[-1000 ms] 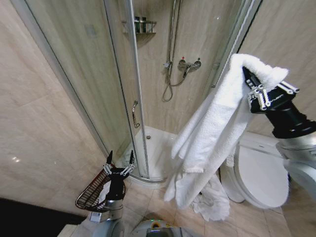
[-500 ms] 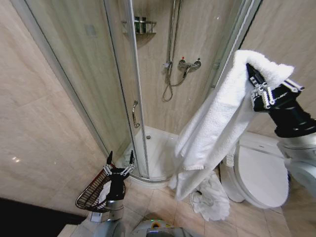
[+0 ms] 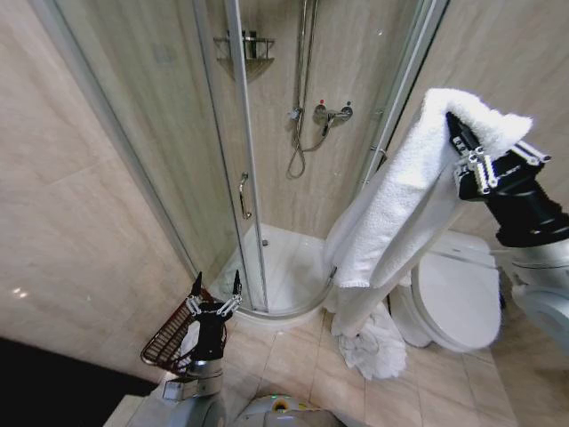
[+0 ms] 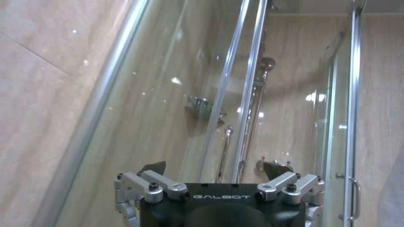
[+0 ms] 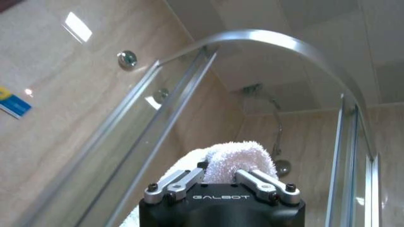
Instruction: Discard the used towel into the hamper.
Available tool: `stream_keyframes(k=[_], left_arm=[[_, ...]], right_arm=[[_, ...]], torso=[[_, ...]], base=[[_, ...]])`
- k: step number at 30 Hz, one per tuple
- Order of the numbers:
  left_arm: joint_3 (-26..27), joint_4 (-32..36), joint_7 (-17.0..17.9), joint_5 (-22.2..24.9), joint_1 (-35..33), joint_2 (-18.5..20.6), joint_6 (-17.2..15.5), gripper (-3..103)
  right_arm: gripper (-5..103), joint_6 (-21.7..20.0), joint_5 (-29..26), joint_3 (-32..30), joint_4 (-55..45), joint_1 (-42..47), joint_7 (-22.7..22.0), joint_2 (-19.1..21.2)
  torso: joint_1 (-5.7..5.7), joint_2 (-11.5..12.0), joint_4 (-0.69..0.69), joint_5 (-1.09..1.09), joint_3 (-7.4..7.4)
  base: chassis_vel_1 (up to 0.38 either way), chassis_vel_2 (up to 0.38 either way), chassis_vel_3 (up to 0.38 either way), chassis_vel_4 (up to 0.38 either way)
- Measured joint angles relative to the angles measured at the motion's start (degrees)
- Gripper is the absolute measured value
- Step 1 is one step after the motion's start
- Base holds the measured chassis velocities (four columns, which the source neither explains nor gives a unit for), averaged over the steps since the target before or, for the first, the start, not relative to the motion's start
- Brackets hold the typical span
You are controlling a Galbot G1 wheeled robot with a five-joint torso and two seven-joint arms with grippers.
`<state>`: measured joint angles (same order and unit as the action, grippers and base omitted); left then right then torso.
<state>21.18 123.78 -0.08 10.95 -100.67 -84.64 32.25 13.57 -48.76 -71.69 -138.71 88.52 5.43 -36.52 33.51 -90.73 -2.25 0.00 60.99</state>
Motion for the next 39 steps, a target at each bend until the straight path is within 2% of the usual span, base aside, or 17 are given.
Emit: stream_keyframes(k=[1, 6, 9, 13, 21, 39], left_arm=[[0.0, 0.0, 0.0, 0.0, 0.0, 0.0, 0.1, 100], [0.0, 0.1, 0.0, 0.1, -0.2, -0.2, 0.3, 100], [0.0, 0.2, 0.0, 0.2, -0.2, -0.2, 0.3, 100], [0.0, 0.4, 0.1, 0.2, -0.2, -0.4, 0.3, 100], [0.7, 0.6, 0.1, 0.3, -0.1, -0.4, 0.3, 100], [1.1, 1.3, 0.1, 0.4, -0.4, -0.7, 0.3, 100]], right_arm=[[5, 0.0, -0.1, 0.1, -0.1, 0.0, -0.1, 0.0], [5, 0.2, -0.1, 0.2, -0.2, 0.2, -0.2, -0.4], [5, 0.2, -0.1, 0.2, -0.2, 0.3, -0.1, -0.5], [5, 0.2, -0.1, 0.3, -0.2, 0.2, 0.0, -0.4], [5, 0.2, -0.2, 0.4, -0.5, 0.0, 0.0, 0.0], [5, -0.1, -0.5, 2.3, -1.0, -0.8, -0.4, 1.2]], torso=[[-0.03, 0.0, -0.03, 0.03, -0.01], [-0.03, -0.1, 0.03, 0.0, 0.0], [0.01, 0.0, 0.02, -0.03, 0.01], [0.13, 0.0, -0.03, -0.03, 0.05], [0.05, 0.0, 0.01, 0.0, 0.03], [0.05, 0.0, 0.0, 0.0, 0.04]], base=[[0.201, -0.218, -0.155, 0.18], [0.121, -0.089, -0.12, 0.085], [-0.008, -0.035, -0.003, 0.005], [-0.053, 0.054, 0.074, -0.044], [0.001, 0.032, 0.036, 0.007], [0.092, 0.083, 0.08, 0.088]])
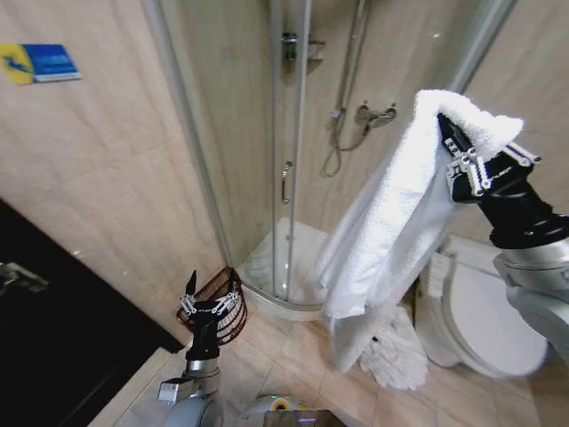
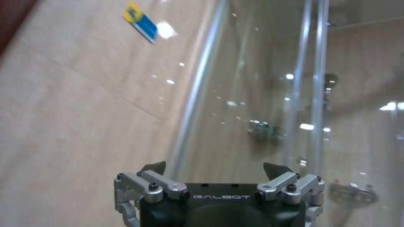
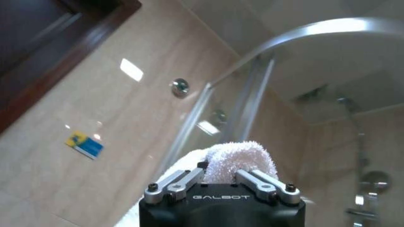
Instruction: Discard the used towel into the hamper.
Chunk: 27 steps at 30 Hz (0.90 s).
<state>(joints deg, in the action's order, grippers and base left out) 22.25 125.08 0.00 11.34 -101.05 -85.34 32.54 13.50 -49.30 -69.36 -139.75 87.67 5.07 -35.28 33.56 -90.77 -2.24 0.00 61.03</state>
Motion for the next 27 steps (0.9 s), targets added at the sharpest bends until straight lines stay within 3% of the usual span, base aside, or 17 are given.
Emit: stream_keyframes(k=[10, 16, 27], left_arm=[[1.1, 0.0, 0.2, -0.9, 0.2, 0.1, 0.0, 100], [6.9, 0.2, 0.7, -2.6, 1.4, 1.7, 0.0, 100], [16.9, 1.7, 1.3, -1.2, 2.3, 6.7, -0.3, 100]], right_arm=[[5, -0.4, 0.0, 1.7, -0.4, -1.2, -0.8, 0.4], [5, -0.8, 0.1, 2.4, -0.5, -1.9, -1.1, 0.6], [5, -1.8, -0.9, 1.0, -0.1, -3.2, -2.1, 2.3]], torso=[[0.01, 0.0, -0.01, 0.0, 0.01], [0.01, 0.0, -0.02, 0.0, 0.01], [0.01, 0.0, 0.01, 0.0, 0.01]], base=[[0.135, 0.127, 0.127, 0.12], [0.104, 0.105, 0.112, 0.118], [0.016, 0.017, 0.015, 0.008]])
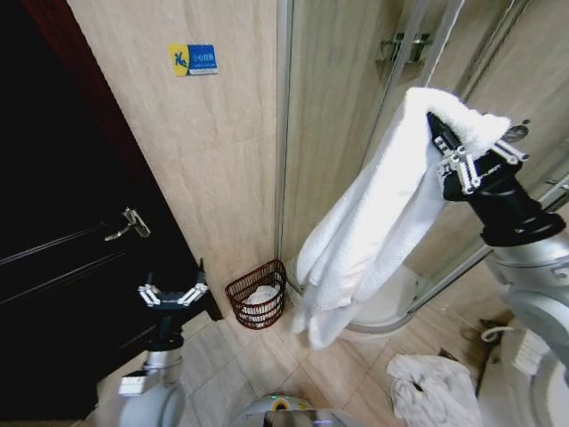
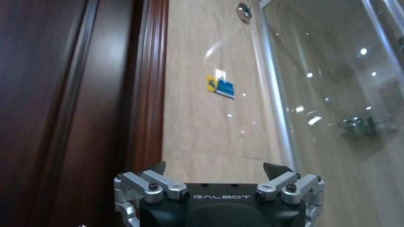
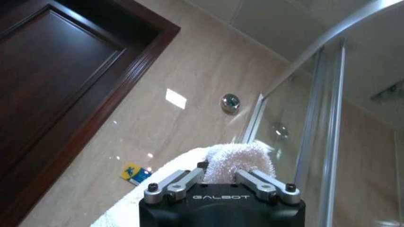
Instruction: Discard the used towel into the hamper.
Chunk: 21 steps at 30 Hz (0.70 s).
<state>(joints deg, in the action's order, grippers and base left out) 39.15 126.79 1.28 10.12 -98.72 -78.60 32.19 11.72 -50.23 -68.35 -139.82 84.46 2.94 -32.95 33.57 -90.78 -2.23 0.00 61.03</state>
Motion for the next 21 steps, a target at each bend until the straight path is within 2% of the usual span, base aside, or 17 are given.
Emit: stream_keyframes(k=[7, 12, 21], left_arm=[[6.1, -0.5, 2.0, 0.4, 1.6, 0.3, -0.9, 100], [6.4, -0.1, 2.8, 2.2, 1.9, 0.6, -2.4, 100], [5.3, 0.7, 3.7, 3.4, 1.0, -0.2, -3.2, 100]], right_arm=[[5, -0.7, -2.1, 0.6, 2.5, -4.0, -0.3, 3.7], [5, -0.7, -2.7, 0.7, 3.2, -4.2, -0.3, 4.6], [5, -0.7, -2.9, 0.6, 3.2, -4.1, -0.4, 4.2]], torso=[[0.0, 0.0, -0.02, 0.01, 0.0], [0.0, 0.0, -0.01, 0.0, 0.0], [0.0, 0.0, -0.01, -0.01, 0.0]], base=[[0.0, 0.0, 0.0, 0.0], [0.0, 0.0, 0.0, 0.0], [0.0, 0.0, 0.0, 0.0]])
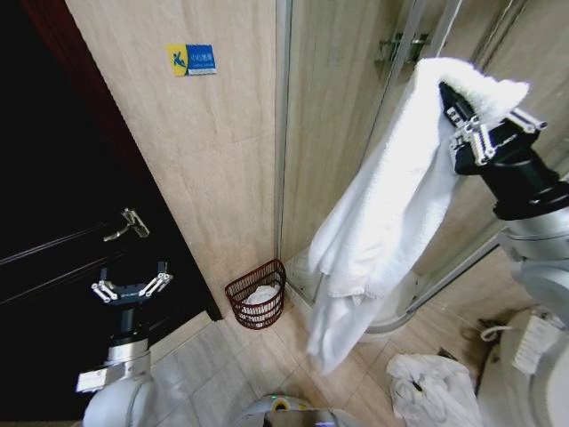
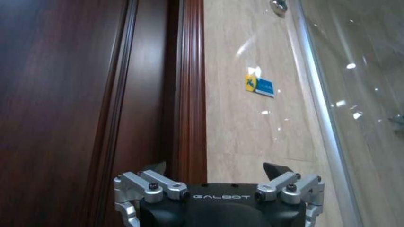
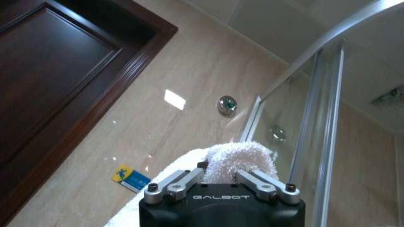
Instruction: Discard the used towel into the hamper.
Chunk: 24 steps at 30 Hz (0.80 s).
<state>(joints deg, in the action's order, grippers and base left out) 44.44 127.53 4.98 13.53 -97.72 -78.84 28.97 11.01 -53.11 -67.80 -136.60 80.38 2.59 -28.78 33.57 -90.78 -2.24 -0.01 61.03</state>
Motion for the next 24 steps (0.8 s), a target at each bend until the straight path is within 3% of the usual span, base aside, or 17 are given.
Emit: stream_keyframes(k=[24], left_arm=[[-0.6, 0.7, 0.6, 0.3, 0.4, -0.5, -1.3, 100]], right_arm=[[5, -0.3, -0.8, -0.1, 0.3, -1.2, 0.0, 1.5]], torso=[[0.0, 0.0, -0.02, 0.02, 0.0]], base=[[0.053, 0.05, 0.051, 0.052]])
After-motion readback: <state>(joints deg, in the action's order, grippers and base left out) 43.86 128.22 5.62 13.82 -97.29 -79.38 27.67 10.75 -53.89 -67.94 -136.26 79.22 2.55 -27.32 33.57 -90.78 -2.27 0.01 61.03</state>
